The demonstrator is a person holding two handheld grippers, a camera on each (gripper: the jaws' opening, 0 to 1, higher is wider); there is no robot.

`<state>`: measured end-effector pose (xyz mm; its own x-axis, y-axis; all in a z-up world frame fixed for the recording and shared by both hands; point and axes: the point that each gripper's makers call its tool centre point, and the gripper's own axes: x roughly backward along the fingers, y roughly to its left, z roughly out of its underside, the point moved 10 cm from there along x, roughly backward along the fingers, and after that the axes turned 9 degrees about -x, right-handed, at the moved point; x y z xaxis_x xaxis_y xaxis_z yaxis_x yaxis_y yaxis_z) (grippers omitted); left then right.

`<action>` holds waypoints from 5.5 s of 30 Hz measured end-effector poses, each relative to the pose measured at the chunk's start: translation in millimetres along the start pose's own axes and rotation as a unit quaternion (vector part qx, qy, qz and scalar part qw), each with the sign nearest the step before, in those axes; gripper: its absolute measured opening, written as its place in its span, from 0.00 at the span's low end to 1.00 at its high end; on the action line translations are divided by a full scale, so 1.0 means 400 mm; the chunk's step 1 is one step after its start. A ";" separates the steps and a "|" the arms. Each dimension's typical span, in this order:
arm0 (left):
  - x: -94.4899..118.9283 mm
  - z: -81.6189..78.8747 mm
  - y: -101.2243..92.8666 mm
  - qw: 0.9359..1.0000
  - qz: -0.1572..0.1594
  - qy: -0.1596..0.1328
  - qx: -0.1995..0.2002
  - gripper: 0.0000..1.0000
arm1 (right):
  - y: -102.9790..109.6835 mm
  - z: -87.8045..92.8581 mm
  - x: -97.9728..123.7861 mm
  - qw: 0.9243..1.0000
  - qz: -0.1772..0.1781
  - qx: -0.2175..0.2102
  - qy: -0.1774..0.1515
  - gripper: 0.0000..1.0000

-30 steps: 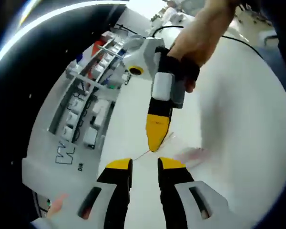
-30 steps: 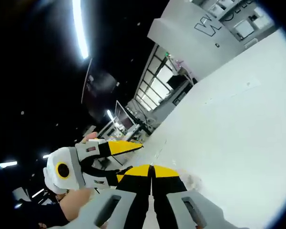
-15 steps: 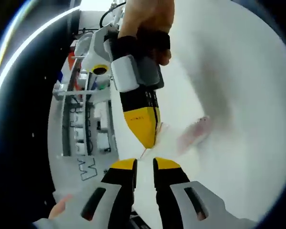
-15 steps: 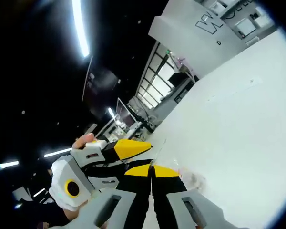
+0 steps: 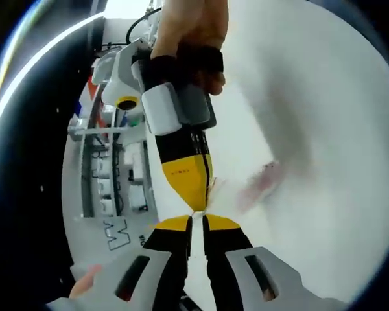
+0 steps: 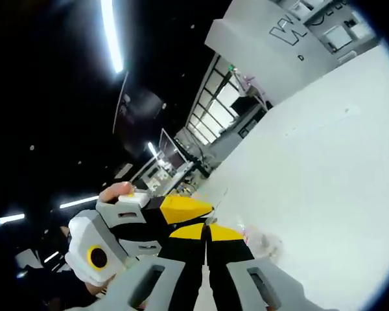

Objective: Open the resealable bag by pulling the two sides of the seal apart until the entire bag opening is separated and visibly accessible.

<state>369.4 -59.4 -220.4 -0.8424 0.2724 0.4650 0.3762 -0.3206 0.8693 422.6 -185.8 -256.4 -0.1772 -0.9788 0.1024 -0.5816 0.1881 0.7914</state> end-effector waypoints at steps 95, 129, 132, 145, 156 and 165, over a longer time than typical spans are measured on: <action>0.025 0.009 0.003 1.000 0.003 0.026 -0.006 0.01 | 0.026 -0.008 -0.023 0.999 0.028 0.013 -0.015 0.00; 0.023 -0.005 0.002 0.999 -0.001 0.019 -0.032 0.01 | 0.018 -0.011 -0.027 0.998 0.012 0.055 -0.017 0.00; 0.023 -0.006 0.003 0.999 -0.004 0.018 -0.035 0.01 | 0.019 -0.014 -0.024 0.999 0.015 0.043 -0.019 0.00; 0.023 -0.007 0.004 1.000 0.002 0.004 -0.008 0.00 | 0.034 -0.016 -0.014 0.994 0.066 0.092 -0.011 0.00; 0.038 0.008 -0.001 1.000 0.003 0.012 0.003 0.00 | 0.009 -0.036 0.009 0.991 0.091 0.097 -0.027 0.00; 0.028 -0.001 0.003 0.999 -0.008 0.029 -0.029 0.01 | 0.013 -0.030 0.009 0.997 0.054 0.031 -0.040 0.00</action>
<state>360.4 -57.2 -214.3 -0.8698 0.2259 0.4388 0.3401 -0.3699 0.8646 428.5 -189.2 -244.8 -0.3019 -0.9438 0.1346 -0.6030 0.2984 0.7399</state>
